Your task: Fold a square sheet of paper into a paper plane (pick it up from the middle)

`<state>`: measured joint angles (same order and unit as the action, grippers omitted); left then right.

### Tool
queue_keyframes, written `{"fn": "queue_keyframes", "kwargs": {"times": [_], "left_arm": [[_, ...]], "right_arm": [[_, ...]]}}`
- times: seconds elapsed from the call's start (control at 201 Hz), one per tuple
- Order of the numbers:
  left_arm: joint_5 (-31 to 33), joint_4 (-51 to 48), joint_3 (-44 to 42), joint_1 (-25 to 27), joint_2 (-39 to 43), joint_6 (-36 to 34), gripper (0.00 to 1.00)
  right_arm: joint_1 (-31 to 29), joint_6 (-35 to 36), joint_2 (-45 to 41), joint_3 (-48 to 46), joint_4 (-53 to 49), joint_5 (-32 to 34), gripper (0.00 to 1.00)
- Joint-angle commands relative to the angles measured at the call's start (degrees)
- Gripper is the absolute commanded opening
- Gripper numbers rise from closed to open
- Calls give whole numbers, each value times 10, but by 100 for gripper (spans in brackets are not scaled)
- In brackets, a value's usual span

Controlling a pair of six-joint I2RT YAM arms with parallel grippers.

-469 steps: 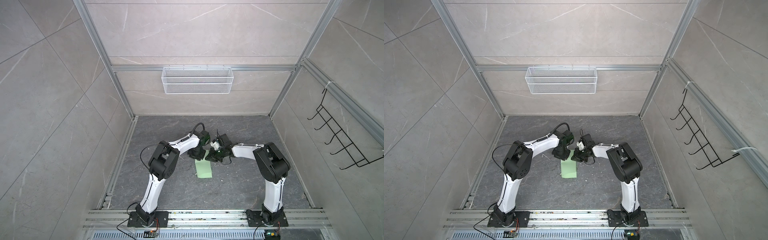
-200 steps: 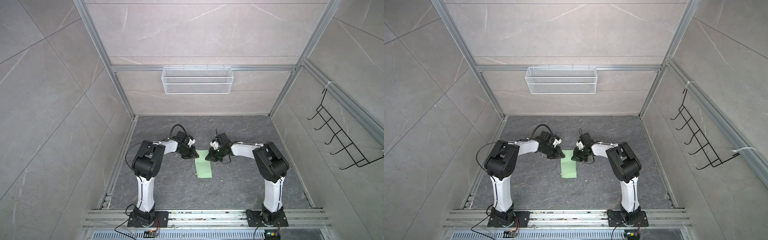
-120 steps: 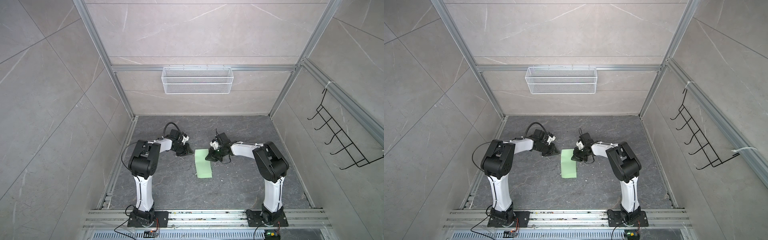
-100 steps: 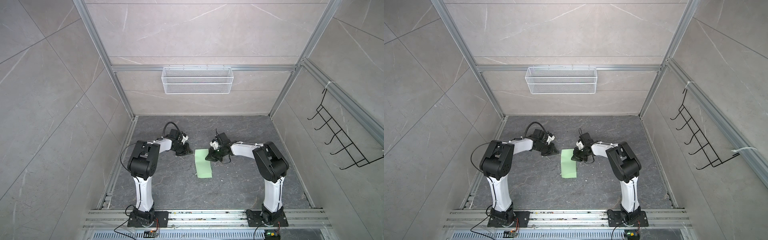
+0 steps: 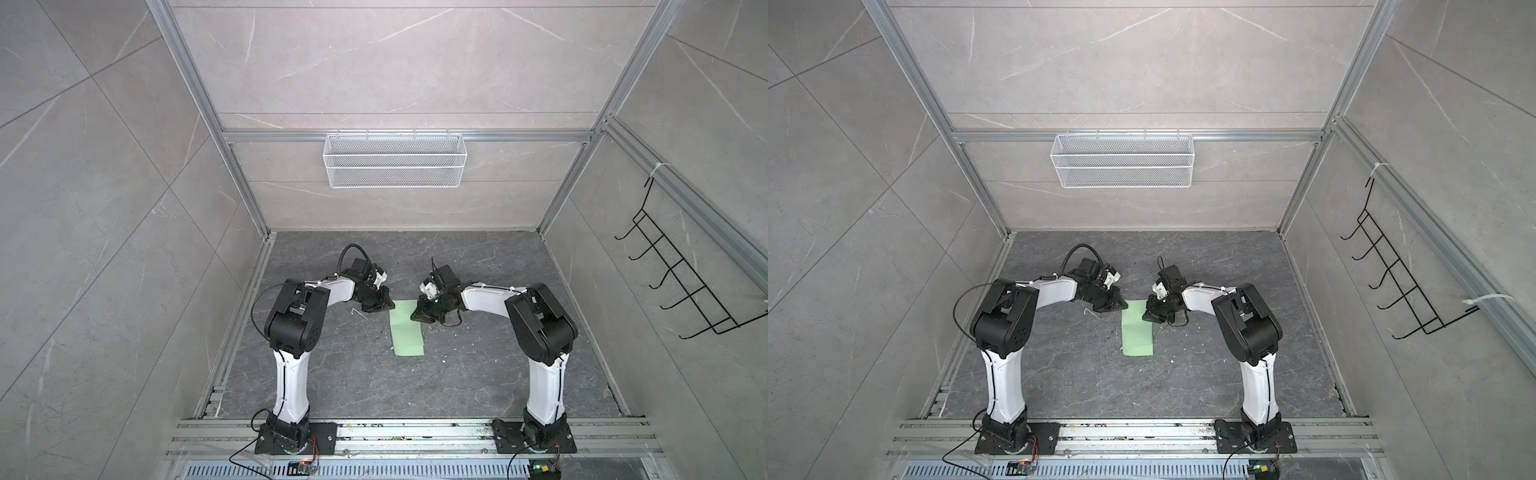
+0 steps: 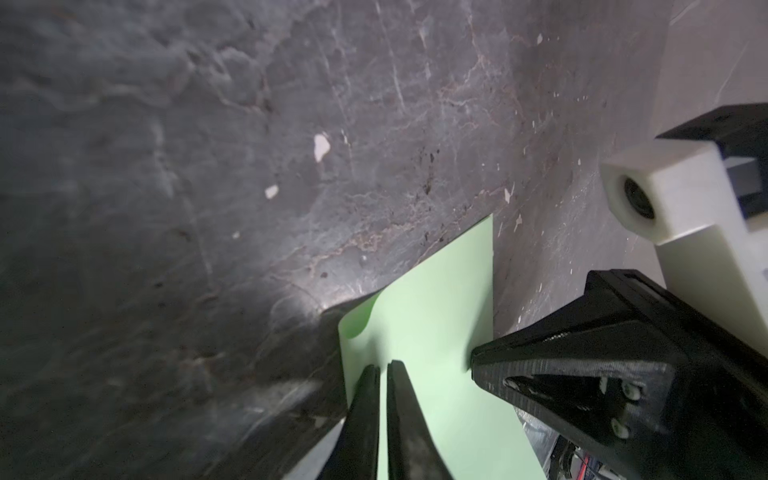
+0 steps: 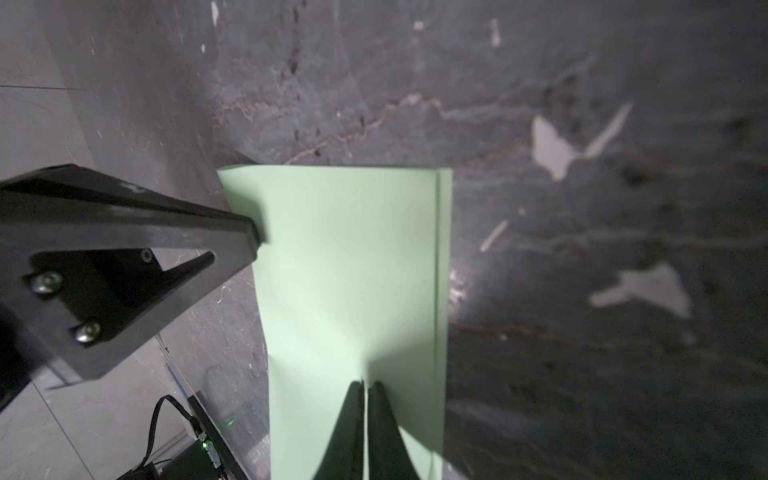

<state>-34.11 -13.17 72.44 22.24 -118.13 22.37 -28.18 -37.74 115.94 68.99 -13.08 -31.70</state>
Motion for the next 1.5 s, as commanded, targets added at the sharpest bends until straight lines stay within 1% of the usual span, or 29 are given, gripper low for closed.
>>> {"fn": "queue_keyframes", "kwargs": {"times": [0.0, 0.06, 0.209, 0.343, 0.403, 0.493, 0.647, 0.762, 0.856, 0.946, 1.01, 1.075, 1.18, 1.234, 1.389, 1.448, 1.493], "left_arm": [[51, 3, 7, -21, -23, 32, 11], [68, 3, 5, -33, -28, 45, 11], [102, -6, -4, -56, -12, 46, 12], [96, -9, -13, -65, 22, 53, 16], [78, 2, -29, -63, 45, 75, 20], [60, 18, -65, -51, 83, 120, 26], [72, 18, -133, -12, 134, 203, 39], [75, 23, -170, 14, 154, 258, 42], [67, 26, -173, 33, 156, 270, 44], [37, 51, -165, 49, 141, 283, 44], [30, 56, -156, 59, 128, 284, 42], [38, 46, -148, 59, 125, 278, 42], [103, -10, -134, 59, 145, 245, 42], [121, -27, -123, 59, 158, 226, 42], [106, 19, -103, 54, 177, 187, 42], [112, 28, -90, 52, 170, 173, 41], [117, 31, -74, 49, 156, 162, 37]], "right_arm": [[3, 6, 49, -29, -81, 98, 10], [3, 6, 50, -28, -81, 98, 10], [3, 8, 49, -27, -81, 100, 10], [3, 18, 50, -20, -78, 100, 10], [3, 31, 46, -14, -68, 92, 11], [3, 56, 40, 3, -54, 76, 11], [3, 103, 47, 51, -59, 44, 11], [3, 132, 63, 84, -78, 35, 11], [5, 152, 76, 105, -86, 30, 11], [8, 168, 91, 129, -86, 22, 11], [10, 177, 103, 146, -84, 12, 11], [9, 188, 113, 164, -90, 5, 11], [11, 205, 123, 178, -95, 0, 11], [12, 212, 128, 183, -97, -3, 11], [14, 222, 137, 193, -99, -5, 11], [14, 222, 139, 195, -100, -5, 11], [14, 223, 141, 196, -100, -5, 11]]}}
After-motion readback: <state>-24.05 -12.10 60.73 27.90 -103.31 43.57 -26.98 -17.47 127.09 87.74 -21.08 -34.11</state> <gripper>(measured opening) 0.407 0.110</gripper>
